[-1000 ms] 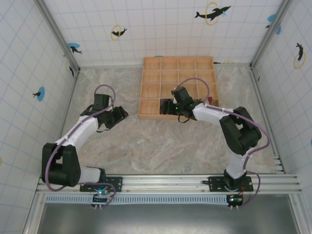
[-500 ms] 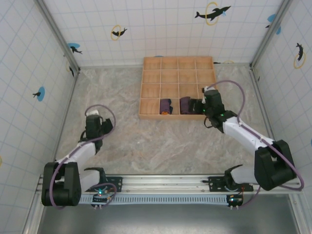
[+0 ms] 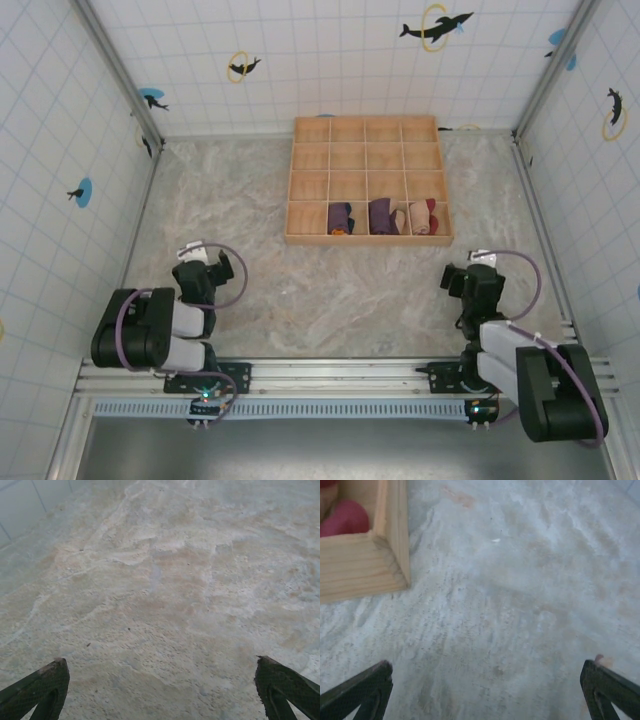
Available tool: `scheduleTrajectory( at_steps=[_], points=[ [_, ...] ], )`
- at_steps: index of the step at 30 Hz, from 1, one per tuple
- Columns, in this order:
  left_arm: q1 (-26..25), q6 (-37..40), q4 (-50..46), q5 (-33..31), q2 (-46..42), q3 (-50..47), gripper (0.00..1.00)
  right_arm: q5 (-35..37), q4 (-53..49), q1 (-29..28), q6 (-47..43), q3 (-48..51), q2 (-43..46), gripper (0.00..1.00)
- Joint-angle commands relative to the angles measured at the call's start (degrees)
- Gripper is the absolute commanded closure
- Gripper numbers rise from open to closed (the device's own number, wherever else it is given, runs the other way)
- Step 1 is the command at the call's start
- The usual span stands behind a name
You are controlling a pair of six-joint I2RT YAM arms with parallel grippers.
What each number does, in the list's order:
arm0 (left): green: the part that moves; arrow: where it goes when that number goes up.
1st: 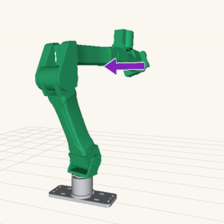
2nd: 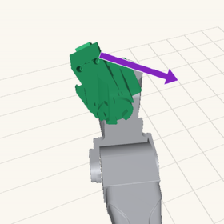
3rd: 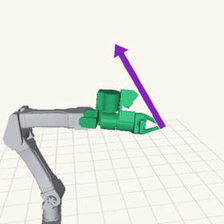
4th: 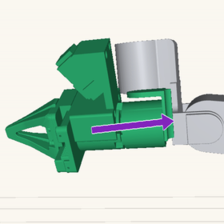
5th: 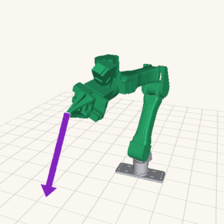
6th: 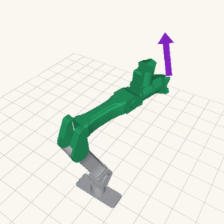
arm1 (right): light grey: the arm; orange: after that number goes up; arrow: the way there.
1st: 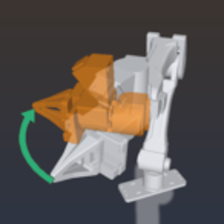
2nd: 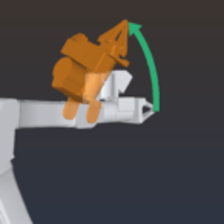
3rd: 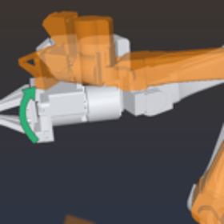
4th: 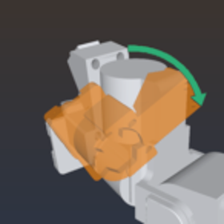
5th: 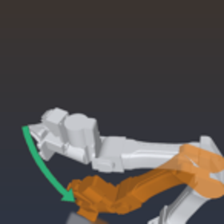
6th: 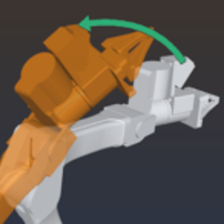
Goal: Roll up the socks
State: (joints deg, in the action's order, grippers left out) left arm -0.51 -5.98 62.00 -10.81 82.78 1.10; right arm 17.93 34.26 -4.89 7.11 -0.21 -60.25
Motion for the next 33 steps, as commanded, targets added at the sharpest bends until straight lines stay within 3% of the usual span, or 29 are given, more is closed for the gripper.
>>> scheduleTrajectory(
  at_steps=[1, 3, 13, 14, 17, 18, 26, 30, 33],
  points=[
    [0.51, 1.03, 16.80, -0.96, 5.07, -2.29, 0.02, -1.57, 28.95, 0.33, -2.80, 7.99, -2.69, 0.01],
    [0.51, 0.56, 12.38, -1.56, 3.60, -1.85, 0.02, -1.81, 35.74, 0.37, -3.18, 9.33, -6.40, 0.01],
    [0.51, 0.73, 13.00, -1.85, 3.88, -1.91, 0.02, -3.03, 55.67, -1.27, -5.51, 7.84, -28.60, 0.01],
    [0.51, 0.77, 13.21, -1.91, 3.94, -1.97, 0.02, -2.73, 54.57, -1.20, -5.40, 7.10, -28.38, 0.01],
    [0.51, 0.77, 13.14, -1.91, 3.96, -1.98, 0.02, -1.36, 37.06, 0.16, -2.14, 0.20, -26.41, 0.00],
    [0.51, 0.74, 13.05, -1.90, 3.92, -1.91, 0.03, -4.76, 40.15, 1.91, -1.48, 1.40, -26.91, 0.01],
    [0.51, 0.72, 13.06, -1.93, 3.96, -1.95, 0.02, -4.70, 39.19, 1.84, -1.42, 1.08, -26.50, 0.01],
    [0.51, 0.78, 13.06, -1.88, 3.95, -1.95, 0.02, -13.54, 40.12, 2.01, -4.96, 1.15, -26.83, 0.01],
    [0.51, 0.79, 13.06, -1.87, 3.94, -1.97, 0.02, -11.49, 37.76, 3.31, -2.34, 0.09, -26.83, 0.01]
  ],
)
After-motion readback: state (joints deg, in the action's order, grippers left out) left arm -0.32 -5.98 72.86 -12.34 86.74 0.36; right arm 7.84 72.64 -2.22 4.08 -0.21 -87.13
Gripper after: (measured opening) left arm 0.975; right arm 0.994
